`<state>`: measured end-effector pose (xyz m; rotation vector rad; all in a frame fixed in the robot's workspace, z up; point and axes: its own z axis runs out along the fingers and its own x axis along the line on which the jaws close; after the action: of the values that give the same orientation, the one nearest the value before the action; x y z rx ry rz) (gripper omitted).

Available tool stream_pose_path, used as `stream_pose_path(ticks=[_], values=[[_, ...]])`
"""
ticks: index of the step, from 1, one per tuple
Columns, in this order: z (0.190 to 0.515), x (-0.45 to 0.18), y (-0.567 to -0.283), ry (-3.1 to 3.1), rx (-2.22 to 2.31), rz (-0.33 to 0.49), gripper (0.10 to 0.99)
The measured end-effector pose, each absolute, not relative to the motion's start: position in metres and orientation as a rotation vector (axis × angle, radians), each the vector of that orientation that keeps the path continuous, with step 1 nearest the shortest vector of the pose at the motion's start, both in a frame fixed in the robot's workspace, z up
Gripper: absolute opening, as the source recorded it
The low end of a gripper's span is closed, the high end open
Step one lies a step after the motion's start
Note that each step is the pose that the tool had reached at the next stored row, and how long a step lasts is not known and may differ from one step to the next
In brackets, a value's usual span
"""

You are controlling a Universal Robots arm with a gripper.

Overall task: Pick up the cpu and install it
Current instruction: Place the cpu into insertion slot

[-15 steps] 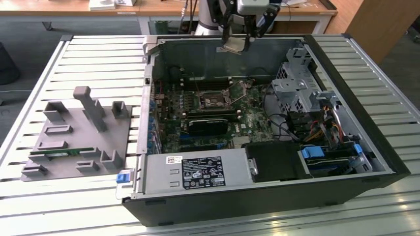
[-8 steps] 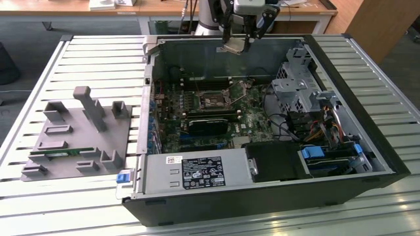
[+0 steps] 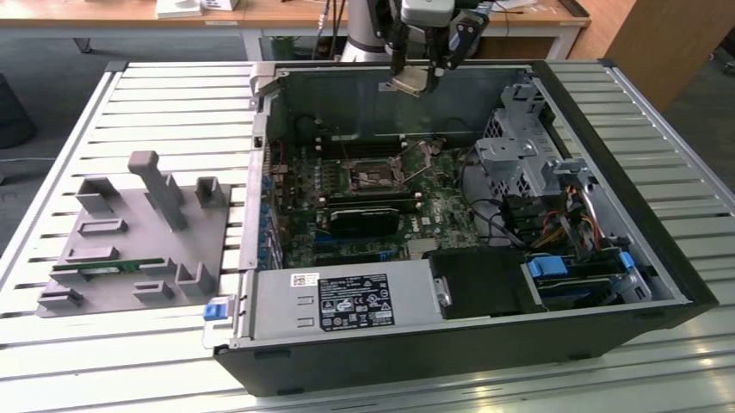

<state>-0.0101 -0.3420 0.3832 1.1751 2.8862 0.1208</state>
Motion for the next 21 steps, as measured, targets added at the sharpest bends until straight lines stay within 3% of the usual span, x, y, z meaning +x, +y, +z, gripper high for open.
stream_pose_path(ticks=[21], values=[[0.3808, -0.0167, -0.3419, 2.688, 1.556, 0.114, 0.537]])
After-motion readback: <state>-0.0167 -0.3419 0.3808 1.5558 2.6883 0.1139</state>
